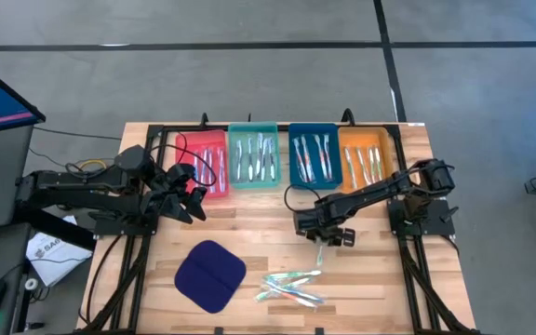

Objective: Pick & Place Toothbrushes
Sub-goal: Put the green toothbrush into the orange bin

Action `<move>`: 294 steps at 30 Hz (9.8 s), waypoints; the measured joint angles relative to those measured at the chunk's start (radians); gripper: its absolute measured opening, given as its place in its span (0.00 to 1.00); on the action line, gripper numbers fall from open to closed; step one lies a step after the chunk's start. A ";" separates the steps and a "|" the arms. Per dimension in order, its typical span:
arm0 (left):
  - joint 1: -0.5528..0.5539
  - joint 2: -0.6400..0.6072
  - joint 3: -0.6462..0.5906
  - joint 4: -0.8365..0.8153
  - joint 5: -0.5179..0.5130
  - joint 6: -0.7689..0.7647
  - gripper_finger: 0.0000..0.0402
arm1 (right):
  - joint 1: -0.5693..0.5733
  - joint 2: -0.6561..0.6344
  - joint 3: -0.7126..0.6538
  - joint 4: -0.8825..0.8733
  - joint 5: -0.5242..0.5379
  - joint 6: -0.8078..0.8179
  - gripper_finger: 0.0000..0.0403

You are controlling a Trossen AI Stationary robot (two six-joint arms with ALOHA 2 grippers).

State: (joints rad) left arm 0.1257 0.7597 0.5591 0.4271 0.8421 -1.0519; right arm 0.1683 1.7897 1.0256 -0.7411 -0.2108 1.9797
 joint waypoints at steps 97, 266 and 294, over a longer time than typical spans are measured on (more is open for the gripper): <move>0.142 0.093 0.002 0.006 -0.391 -0.037 0.51 | -1.023 -0.312 0.043 -0.375 0.234 -1.267 0.00; -0.689 0.158 -0.114 0.053 -0.746 0.025 0.51 | 0.212 0.136 0.292 0.184 -0.095 -1.247 0.23; -0.688 0.158 -0.114 0.052 -0.745 -0.004 0.51 | 0.314 0.147 0.292 0.127 0.152 -1.306 0.38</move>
State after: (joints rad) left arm -0.5625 0.9176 0.4450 0.4793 0.0975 -1.0557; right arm 0.4826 1.9366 1.3174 -0.6141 -0.0585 0.6739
